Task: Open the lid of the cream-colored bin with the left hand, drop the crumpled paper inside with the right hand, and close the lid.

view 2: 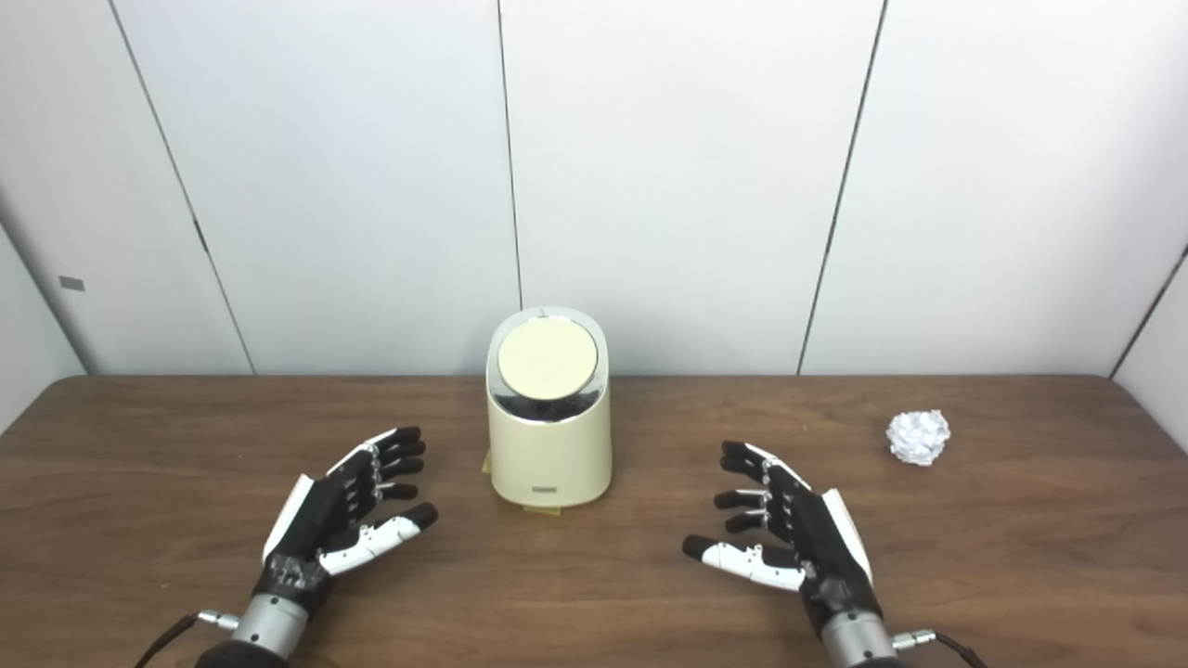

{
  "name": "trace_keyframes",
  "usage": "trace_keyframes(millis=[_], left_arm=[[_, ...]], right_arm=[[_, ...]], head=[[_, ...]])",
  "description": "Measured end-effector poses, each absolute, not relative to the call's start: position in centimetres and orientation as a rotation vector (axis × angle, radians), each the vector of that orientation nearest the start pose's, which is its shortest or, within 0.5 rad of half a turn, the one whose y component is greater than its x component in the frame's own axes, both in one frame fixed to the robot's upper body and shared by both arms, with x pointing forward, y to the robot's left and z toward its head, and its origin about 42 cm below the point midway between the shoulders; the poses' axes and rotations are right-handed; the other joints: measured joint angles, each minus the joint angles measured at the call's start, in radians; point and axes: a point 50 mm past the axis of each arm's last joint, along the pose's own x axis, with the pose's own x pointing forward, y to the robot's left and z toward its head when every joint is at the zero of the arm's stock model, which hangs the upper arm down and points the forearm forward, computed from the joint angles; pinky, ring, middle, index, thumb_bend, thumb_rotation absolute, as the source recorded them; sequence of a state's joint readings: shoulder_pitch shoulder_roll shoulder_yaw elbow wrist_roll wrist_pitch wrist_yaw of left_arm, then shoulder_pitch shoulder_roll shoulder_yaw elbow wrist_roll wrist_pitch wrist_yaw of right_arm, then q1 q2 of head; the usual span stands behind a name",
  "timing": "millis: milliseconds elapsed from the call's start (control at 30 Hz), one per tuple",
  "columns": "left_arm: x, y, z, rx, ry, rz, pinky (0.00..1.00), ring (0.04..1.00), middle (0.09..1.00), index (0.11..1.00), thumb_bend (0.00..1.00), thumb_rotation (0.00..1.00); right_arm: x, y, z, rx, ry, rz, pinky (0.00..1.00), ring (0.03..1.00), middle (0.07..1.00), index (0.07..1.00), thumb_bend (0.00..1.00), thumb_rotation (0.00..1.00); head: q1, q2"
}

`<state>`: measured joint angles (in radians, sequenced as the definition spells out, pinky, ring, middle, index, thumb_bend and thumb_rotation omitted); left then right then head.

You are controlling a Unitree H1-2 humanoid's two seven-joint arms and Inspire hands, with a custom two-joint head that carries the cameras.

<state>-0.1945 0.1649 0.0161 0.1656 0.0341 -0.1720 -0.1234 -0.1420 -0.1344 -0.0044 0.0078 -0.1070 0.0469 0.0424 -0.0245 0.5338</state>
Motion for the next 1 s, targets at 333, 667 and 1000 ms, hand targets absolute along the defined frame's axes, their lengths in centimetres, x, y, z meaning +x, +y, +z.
trace_keyframes(millis=[333,667,1000], left_arm=[[34.6,25.3,12.5,0.209,-0.193,-0.145,0.73,0.811,0.836,0.871,0.86,0.36],[34.6,24.2,12.9,0.221,-0.206,-0.073,0.74,0.807,0.835,0.877,0.82,0.34],[39.5,21.7,19.0,0.268,-0.338,-0.043,0.81,0.887,0.886,0.901,0.84,0.35]], right_arm=[[32.9,-24.1,13.3,-0.250,-0.079,0.054,0.56,0.671,0.810,0.807,0.83,0.19],[32.9,-24.1,13.3,-0.240,-0.079,0.055,0.56,0.680,0.817,0.810,0.84,0.20],[32.9,-24.4,13.1,-0.245,-0.073,0.059,0.54,0.656,0.805,0.805,0.86,0.20]], head=[[0.003,0.000],[0.008,-0.011],[0.014,-0.014]])
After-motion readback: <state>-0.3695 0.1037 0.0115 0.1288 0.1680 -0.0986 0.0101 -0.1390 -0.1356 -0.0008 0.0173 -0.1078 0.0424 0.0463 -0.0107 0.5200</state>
